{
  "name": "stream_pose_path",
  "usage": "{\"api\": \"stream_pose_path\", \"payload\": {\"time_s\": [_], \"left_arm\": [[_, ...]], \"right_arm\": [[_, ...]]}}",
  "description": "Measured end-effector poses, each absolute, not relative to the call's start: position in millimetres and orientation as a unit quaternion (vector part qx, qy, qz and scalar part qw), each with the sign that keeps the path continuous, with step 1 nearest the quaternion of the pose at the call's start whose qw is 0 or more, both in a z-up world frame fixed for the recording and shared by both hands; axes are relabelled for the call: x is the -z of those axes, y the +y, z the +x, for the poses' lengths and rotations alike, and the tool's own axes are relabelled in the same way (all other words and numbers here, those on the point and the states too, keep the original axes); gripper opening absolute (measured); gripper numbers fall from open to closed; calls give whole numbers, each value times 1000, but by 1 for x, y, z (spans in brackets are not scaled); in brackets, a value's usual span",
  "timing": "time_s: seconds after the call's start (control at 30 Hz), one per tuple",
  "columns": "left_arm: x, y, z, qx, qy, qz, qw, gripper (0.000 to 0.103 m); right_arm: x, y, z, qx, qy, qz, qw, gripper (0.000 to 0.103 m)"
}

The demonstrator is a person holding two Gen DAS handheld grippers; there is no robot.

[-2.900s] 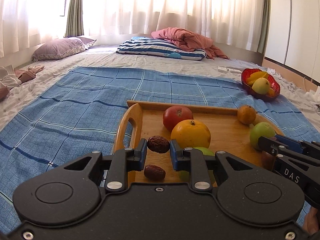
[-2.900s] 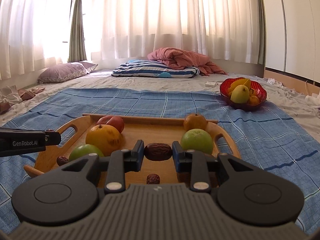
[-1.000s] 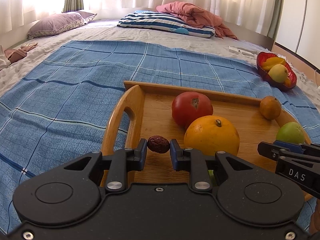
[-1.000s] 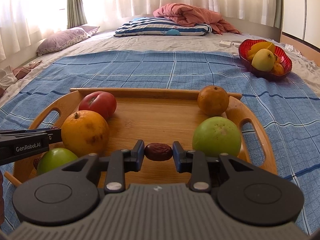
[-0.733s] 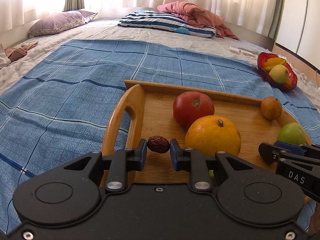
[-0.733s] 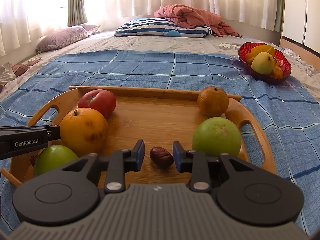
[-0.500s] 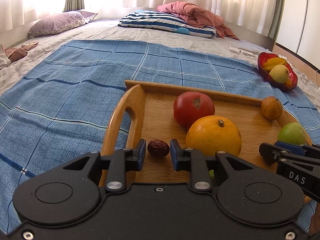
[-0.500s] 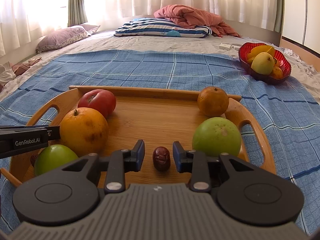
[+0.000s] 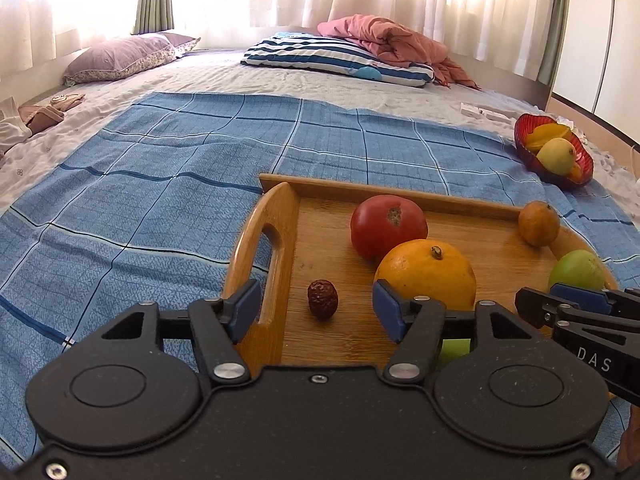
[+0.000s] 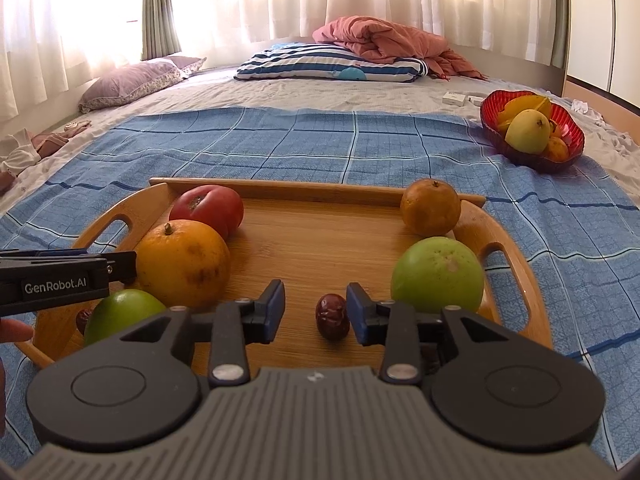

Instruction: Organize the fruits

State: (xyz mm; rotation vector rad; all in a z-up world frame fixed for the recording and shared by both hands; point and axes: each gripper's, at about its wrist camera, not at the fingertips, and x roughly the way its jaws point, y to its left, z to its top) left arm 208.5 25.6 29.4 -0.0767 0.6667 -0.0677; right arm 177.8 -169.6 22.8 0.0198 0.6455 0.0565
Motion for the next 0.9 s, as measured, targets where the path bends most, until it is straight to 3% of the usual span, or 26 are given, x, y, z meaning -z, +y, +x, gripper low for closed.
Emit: {"api": "stream_pose_path", "payload": {"time_s": [0.03, 0.1, 0.17, 0.43, 0.9], "left_arm": [[-31, 26, 207, 34, 326, -40, 944, 64], [-35, 27, 202, 38, 322, -45, 945, 78], [-39, 27, 197, 41, 316, -44, 947, 83], [-52, 23, 174, 49, 298, -40, 952, 91], [-55, 12, 130, 56, 287, -29, 956, 101]], "right_arm": [[-25, -169, 176, -28, 314, 8, 949, 58], [-28, -168, 173, -29, 306, 4, 951, 62], [-32, -166, 169, -27, 298, -2, 954, 64], [-45, -168, 152, -19, 271, -14, 962, 75], [-45, -179, 111, -7, 251, -12, 968, 81]]}}
